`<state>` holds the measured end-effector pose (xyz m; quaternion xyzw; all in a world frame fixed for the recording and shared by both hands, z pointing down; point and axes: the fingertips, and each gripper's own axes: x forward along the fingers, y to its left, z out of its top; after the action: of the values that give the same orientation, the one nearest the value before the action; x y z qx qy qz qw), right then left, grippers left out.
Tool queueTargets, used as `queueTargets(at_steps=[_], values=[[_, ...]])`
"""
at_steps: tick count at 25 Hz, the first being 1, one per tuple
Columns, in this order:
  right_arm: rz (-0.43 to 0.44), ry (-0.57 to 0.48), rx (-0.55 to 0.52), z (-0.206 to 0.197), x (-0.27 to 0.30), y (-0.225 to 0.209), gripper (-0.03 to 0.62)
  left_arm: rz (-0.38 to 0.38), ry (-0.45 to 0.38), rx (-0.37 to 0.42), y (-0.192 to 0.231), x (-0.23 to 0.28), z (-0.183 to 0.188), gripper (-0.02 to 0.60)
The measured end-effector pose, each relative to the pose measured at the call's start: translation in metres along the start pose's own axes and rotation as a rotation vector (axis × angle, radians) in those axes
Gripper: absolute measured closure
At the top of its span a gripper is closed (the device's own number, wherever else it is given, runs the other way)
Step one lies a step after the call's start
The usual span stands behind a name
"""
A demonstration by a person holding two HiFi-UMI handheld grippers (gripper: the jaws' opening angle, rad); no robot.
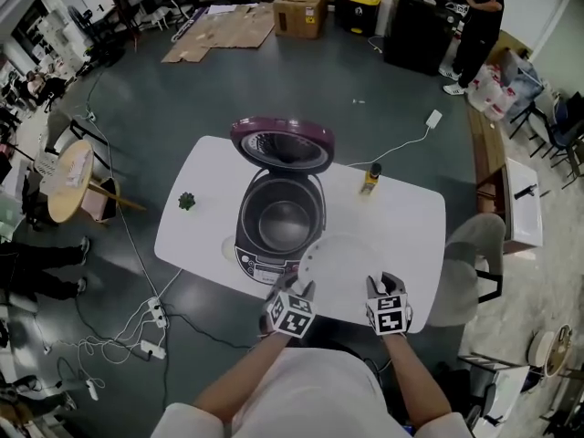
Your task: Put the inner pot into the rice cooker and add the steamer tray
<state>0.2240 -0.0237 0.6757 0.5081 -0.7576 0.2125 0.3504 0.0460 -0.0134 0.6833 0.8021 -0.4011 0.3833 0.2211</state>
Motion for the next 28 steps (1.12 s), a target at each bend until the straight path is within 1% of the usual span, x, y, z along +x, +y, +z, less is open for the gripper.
queueTargets(at_steps=[9,21,28], values=[[-0.002,-0.030,0.006,0.046,0.012,0.018,0.479,0.012,-0.054,-0.009,0.045,-0.014,0.019,0.416],[-0.003,-0.057,-0.027,0.107,0.048,0.052,0.480,0.060,-0.077,-0.002,0.120,-0.024,0.033,0.417],[-0.022,-0.063,-0.036,0.134,0.066,0.064,0.482,0.073,-0.095,-0.001,0.154,-0.025,0.040,0.419]])
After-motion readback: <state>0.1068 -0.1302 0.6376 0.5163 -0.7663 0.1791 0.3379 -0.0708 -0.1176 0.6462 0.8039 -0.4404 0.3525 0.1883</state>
